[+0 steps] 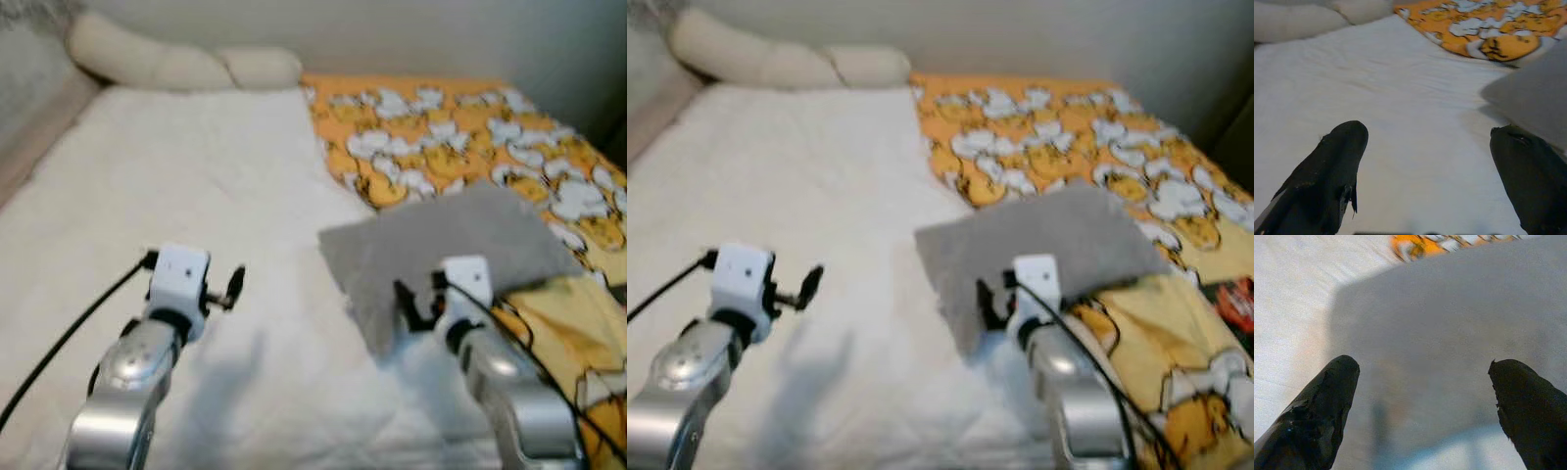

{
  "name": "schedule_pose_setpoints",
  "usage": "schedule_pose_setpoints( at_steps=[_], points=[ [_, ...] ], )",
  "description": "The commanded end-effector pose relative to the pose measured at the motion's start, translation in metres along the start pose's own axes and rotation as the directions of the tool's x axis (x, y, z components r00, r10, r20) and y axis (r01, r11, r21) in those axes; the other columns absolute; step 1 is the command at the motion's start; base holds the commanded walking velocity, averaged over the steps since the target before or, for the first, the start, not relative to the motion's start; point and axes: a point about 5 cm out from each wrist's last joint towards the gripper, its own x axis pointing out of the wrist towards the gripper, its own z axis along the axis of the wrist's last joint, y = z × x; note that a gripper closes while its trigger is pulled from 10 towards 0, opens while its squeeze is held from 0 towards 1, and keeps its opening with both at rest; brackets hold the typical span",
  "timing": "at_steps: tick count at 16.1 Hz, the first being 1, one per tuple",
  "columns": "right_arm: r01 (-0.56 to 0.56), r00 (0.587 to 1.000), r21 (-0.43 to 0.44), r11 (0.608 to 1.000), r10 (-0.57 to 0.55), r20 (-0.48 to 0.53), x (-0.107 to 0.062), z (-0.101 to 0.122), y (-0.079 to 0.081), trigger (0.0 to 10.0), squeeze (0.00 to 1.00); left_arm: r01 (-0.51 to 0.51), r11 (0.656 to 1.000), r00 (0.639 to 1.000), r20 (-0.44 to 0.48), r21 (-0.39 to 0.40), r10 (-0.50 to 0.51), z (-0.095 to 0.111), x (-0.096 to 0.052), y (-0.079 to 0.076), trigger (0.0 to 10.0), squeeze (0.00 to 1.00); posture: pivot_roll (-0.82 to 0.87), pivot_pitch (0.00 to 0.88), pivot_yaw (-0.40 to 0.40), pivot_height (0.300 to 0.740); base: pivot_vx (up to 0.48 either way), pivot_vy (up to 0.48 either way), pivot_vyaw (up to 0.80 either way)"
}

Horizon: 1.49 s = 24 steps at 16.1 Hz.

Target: Clean up the room

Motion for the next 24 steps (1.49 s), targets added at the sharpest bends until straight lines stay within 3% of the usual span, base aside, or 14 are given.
schedule_pose_setpoints(
  at_steps=[1,2,6,9,10,13,16,20,21,22,24],
  points=[
    [0.021,1.000,0.026,0.999,-0.021,-0.001,-0.002,-0.002,-0.004,10.0,0.64,0.032,0.999,0.999,0.007,0.014,-0.033,0.001,-0.001,-0.006,10.0,0.00,-0.10,0.000,-0.033,0.740,0.000,0.000,0.00],
    [0.030,1.000,0.045,0.999,-0.029,-0.006,-0.003,-0.003,-0.005,10.0,1.00,0.040,0.999,0.999,0.006,0.029,-0.040,0.001,-0.002,-0.007,10.0,0.00,-0.09,0.000,-0.037,0.740,0.000,0.000,0.00],
    [0.065,0.998,0.102,0.993,-0.063,-0.030,-0.006,-0.006,-0.009,10.0,1.00,0.060,0.998,0.998,0.007,0.036,-0.060,0.002,-0.005,-0.009,10.0,0.00,-0.09,0.000,-0.044,0.740,0.000,0.000,0.00],
    [0.215,0.976,0.296,0.931,-0.192,-0.105,0.001,-0.011,-0.024,10.0,1.00,0.256,0.965,0.966,0.010,0.053,-0.257,0.004,-0.005,-0.023,10.0,0.00,-0.06,0.000,-0.062,0.740,0.000,0.000,0.00],
    [0.229,0.973,0.317,0.920,-0.202,-0.115,0.003,-0.012,-0.026,10.0,1.00,0.284,0.957,0.959,0.010,0.055,-0.285,0.004,-0.005,-0.025,10.0,0.00,-0.06,0.000,-0.062,0.740,0.000,0.000,0.00],
    [0.252,0.968,0.444,0.860,-0.214,-0.135,0.028,-0.014,-0.033,10.0,1.00,0.392,0.915,0.918,0.017,0.094,-0.395,0.012,0.001,-0.029,10.0,0.00,-0.05,0.000,-0.049,0.740,0.000,0.000,0.00],
    [0.320,0.947,0.507,0.800,-0.252,-0.200,0.060,-0.019,-0.048,10.0,1.00,0.483,0.868,0.872,0.021,0.110,-0.488,0.018,0.005,-0.033,10.0,0.00,-0.05,0.000,-0.035,0.740,0.000,0.000,0.00],
    [0.356,0.934,0.588,0.726,-0.280,-0.220,0.083,-0.009,-0.060,10.0,1.00,0.584,0.803,0.808,0.014,0.117,-0.589,0.024,0.004,-0.040,10.0,0.00,-0.04,0.000,-0.029,0.740,0.000,0.000,0.00],
    [0.360,0.933,0.609,0.707,-0.279,-0.228,0.087,-0.008,-0.063,10.0,0.89,0.588,0.800,0.805,0.011,0.120,-0.593,0.023,0.004,-0.039,10.0,0.00,-0.03,0.000,-0.032,0.740,0.000,0.000,0.00],
    [0.339,0.940,0.670,0.661,-0.265,-0.215,0.090,-0.004,-0.066,10.0,0.00,0.585,0.802,0.808,0.003,0.123,-0.589,0.021,0.004,-0.037,10.0,0.00,-0.02,0.000,-0.038,0.740,0.000,0.000,0.00],
    [0.301,0.951,0.752,0.587,-0.240,-0.193,0.094,0.000,-0.069,9.8,0.00,0.586,0.801,0.807,-0.004,0.123,-0.591,0.021,0.002,-0.035,10.0,0.00,-0.01,0.000,-0.047,0.740,0.000,0.000,0.00]
  ],
)
